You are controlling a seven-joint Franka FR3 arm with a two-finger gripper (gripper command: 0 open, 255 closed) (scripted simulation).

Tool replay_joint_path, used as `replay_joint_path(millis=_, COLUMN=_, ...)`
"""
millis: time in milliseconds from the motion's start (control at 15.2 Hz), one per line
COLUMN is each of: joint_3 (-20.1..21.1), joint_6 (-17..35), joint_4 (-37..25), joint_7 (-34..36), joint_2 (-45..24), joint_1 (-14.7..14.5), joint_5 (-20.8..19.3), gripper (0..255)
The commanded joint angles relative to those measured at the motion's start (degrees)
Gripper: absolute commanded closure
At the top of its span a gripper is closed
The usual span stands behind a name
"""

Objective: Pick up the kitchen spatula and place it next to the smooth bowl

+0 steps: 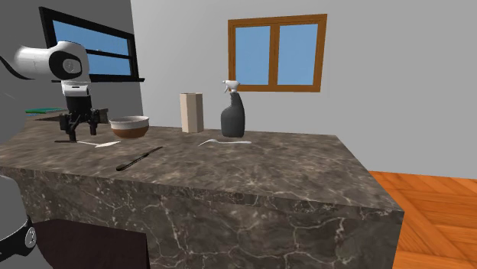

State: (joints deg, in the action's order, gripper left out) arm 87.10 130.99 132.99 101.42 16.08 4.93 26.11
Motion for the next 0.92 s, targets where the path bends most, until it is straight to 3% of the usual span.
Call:
replay_joint_path(millis=0, joint_3=0.0, joint_6=0.0, joint_4=0.0, joint_7=0.0, joint_2=0.0, joint_1=0.0, joint_5=0.0, gripper=0)
replay_joint_path(millis=66, joint_3=0.0, joint_6=0.0, joint_4=0.0, joint_7=0.0, joint_2=0.0, joint_1=0.0, joint_5=0.0, gripper=0)
replay_joint_path(millis=198, joint_3=-8.3, joint_6=-4.2, joint_4=-1.4, joint_7=-0.3, joint_2=1.6, joint_1=-7.1, joint_5=0.1, gripper=0)
replay_joint_path(millis=330, joint_3=-13.4, joint_6=-8.3, joint_4=-3.0, joint_7=-1.2, joint_2=3.9, joint_1=-10.7, joint_5=1.1, gripper=0)
replay_joint_path(millis=858, joint_3=-13.3, joint_6=-8.3, joint_4=-3.0, joint_7=-1.3, joint_2=4.0, joint_1=-10.6, joint_5=1.2, gripper=0)
